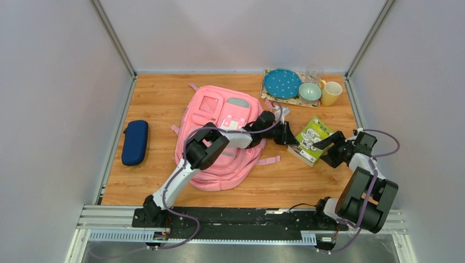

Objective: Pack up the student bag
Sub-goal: Pick up the book from the center of the board.

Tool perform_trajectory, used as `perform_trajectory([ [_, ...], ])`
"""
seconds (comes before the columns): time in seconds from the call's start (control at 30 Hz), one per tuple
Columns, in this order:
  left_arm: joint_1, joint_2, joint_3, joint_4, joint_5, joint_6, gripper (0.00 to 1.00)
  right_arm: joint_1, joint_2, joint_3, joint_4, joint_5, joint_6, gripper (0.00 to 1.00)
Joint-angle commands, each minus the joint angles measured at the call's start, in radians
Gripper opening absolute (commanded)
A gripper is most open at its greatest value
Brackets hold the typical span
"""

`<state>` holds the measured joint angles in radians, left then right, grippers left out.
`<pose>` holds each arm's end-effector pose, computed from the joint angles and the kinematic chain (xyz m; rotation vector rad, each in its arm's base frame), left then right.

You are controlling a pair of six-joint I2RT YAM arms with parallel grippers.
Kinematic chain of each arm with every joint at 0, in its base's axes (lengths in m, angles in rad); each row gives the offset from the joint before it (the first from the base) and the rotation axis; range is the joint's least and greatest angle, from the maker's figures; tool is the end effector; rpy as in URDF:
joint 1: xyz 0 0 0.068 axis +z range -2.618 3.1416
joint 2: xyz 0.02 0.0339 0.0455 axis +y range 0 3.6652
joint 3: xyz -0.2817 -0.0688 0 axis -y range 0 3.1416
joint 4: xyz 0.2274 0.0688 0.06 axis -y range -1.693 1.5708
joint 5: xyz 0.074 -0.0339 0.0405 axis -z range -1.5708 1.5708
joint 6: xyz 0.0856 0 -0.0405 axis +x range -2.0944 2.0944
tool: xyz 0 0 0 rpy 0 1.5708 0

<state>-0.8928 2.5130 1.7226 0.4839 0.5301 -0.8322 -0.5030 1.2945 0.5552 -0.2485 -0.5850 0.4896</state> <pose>0.3373 -0.4878 0.1151 0.4956 2.1503 -1.5860 0.2257 -0.0703 0.1543 0.9770 2.2716 0.7367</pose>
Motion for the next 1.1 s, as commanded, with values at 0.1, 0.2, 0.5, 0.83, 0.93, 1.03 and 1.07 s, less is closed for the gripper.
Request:
perform_trajectory([
  [0.1,-0.07,-0.14,-0.044,-0.083,0.137,0.022,0.0,0.015,-0.095,-0.017,-0.015,-0.116,0.056,0.73],
  [0.2,-0.087,-0.19,-0.029,-0.165,0.122,0.086,0.0,0.014,-0.17,0.014,-0.114,-0.05,0.056,0.83],
  [0.5,-0.092,-0.459,-0.092,-0.321,-0.013,0.258,0.0,0.003,-0.464,0.098,-0.406,0.165,0.069,0.96],
  [0.83,-0.051,-0.804,-0.329,-0.392,-0.266,0.241,0.0,0.001,-0.684,0.23,-0.491,-0.069,0.072,0.96],
  [0.93,-0.032,-0.914,-0.415,-0.403,-0.344,0.278,0.0,0.001,-0.699,0.264,-0.5,-0.16,0.081,0.96],
  [1.03,-0.014,-1.024,-0.512,-0.352,-0.335,0.283,0.0,0.001,-0.702,0.229,-0.46,-0.29,0.119,0.96],
  [1.07,-0.011,-1.051,-0.538,-0.331,-0.326,0.272,0.0,0.001,-0.707,0.213,-0.434,-0.324,0.133,0.96],
])
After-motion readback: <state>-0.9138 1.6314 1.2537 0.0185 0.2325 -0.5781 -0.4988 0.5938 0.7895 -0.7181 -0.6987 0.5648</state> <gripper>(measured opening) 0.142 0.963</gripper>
